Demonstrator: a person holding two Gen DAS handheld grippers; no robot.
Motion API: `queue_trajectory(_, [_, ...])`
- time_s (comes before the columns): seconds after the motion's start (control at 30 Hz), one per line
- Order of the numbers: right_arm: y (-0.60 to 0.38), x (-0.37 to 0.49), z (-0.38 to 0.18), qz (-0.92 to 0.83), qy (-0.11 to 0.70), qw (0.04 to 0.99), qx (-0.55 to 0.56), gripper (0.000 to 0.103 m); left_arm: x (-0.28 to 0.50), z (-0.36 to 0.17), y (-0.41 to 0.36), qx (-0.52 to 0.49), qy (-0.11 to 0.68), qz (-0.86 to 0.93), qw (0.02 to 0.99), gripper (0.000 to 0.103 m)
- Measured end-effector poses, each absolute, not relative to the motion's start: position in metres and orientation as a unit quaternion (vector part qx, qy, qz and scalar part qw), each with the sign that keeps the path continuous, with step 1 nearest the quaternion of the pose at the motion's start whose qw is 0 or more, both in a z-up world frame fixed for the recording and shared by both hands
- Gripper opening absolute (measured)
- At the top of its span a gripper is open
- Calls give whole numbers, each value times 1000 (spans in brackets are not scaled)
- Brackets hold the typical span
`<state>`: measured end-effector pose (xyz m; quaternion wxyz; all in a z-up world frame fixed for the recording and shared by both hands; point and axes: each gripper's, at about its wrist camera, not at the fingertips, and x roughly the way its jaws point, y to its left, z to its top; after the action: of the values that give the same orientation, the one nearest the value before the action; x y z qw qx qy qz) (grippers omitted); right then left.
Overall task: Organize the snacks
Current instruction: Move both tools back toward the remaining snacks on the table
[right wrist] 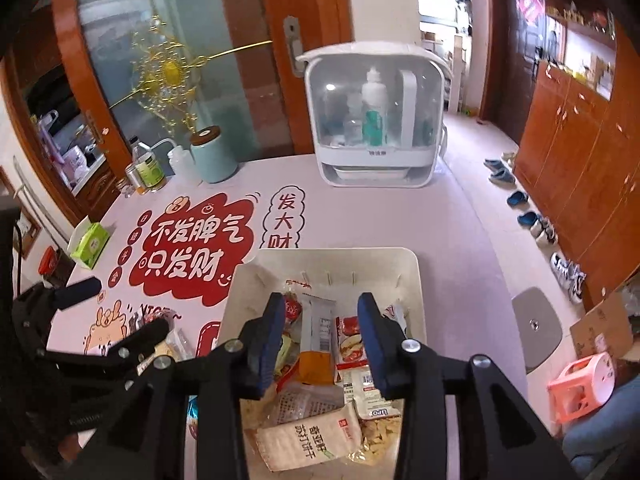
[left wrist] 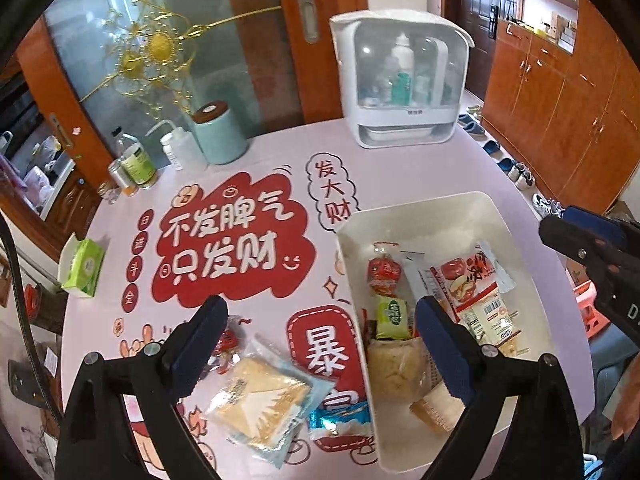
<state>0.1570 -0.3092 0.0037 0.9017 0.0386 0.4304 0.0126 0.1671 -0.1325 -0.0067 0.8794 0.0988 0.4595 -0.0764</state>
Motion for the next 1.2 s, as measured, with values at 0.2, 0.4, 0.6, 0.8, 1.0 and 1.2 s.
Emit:
queue_trajectory(0.2, [-295, 140, 21, 24, 416, 909, 24, 38, 153, 11, -101, 109, 446, -55, 887, 94])
queue_trajectory(0.4, [-278, 127, 33, 41, 404, 914, 18, 38, 142, 28, -60, 118, 436, -28, 892, 94])
queue_trajectory(0.6, [-251, 123, 36, 57, 404, 913, 15, 38, 137, 40, -17, 124, 430, -10, 894, 94])
queue_trajectory(0.8, [-215, 125, 37, 65, 407, 911, 17, 38, 140, 40, 24, 123, 436, -2, 892, 94])
queue_trajectory(1.0, [-175, 131, 35, 73, 412, 908, 15, 39, 151, 32, 61, 125, 443, -3, 888, 94])
queue_trajectory(1.2, [-134, 146, 18, 78, 431, 899, 15, 42, 173, 5, 95, 102, 472, -3, 876, 94])
